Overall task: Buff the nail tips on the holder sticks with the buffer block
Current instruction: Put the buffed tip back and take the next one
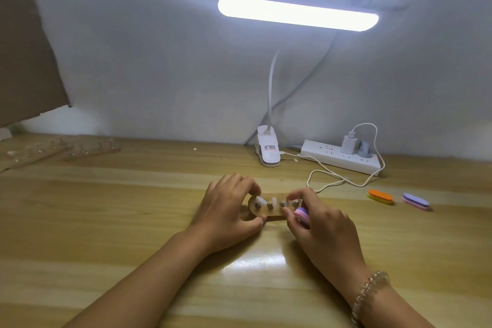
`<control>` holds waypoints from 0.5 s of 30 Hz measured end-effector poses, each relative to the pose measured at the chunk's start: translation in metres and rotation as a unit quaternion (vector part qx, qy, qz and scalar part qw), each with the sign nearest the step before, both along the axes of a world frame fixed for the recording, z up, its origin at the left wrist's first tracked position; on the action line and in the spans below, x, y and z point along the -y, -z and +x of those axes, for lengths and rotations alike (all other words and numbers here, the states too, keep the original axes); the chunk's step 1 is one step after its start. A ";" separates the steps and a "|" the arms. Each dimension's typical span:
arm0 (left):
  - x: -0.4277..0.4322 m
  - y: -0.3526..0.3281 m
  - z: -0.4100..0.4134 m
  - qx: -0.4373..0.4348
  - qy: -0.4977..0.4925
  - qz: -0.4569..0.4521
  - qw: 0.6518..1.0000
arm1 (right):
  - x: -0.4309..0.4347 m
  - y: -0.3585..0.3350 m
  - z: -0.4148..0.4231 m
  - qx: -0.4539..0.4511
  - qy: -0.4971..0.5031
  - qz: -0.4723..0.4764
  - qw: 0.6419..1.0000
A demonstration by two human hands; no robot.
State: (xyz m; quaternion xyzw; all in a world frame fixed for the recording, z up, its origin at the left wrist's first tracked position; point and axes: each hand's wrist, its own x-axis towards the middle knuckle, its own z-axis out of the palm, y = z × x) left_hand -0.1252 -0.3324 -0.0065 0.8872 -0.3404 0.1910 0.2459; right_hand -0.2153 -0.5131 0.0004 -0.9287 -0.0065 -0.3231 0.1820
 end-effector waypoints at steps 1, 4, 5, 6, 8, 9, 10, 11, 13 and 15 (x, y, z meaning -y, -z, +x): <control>0.000 0.000 0.000 0.003 0.003 -0.001 1.000 | 0.000 0.000 0.000 -0.004 -0.003 0.000 1.000; 0.001 -0.002 -0.002 0.011 0.007 0.003 1.000 | 0.001 0.000 0.000 -0.012 -0.015 0.004 1.000; 0.001 -0.002 -0.002 0.012 0.006 0.005 1.000 | 0.001 0.000 0.000 -0.014 -0.018 0.005 1.000; 0.001 -0.002 -0.002 0.012 0.005 0.007 1.000 | 0.000 -0.001 -0.001 -0.016 -0.018 0.005 1.000; 0.001 -0.001 -0.002 0.013 -0.002 0.009 1.000 | 0.000 -0.001 -0.001 -0.021 -0.012 0.008 1.000; 0.000 -0.001 -0.002 0.014 -0.006 0.008 1.000 | 0.000 -0.001 -0.001 -0.021 -0.004 0.013 1.000; 0.000 0.000 -0.001 0.014 -0.010 0.005 1.000 | 0.000 -0.001 -0.001 -0.019 0.005 0.017 1.000; 0.000 0.000 -0.001 0.012 -0.012 0.001 1.000 | 0.001 -0.001 -0.001 -0.016 0.014 0.020 1.000; 0.000 0.000 -0.001 0.008 -0.013 -0.005 1.000 | 0.002 -0.001 0.000 -0.016 0.027 0.022 0.999; 0.000 0.000 0.000 0.007 -0.012 -0.003 1.000 | 0.003 0.000 0.000 -0.020 0.030 0.020 0.999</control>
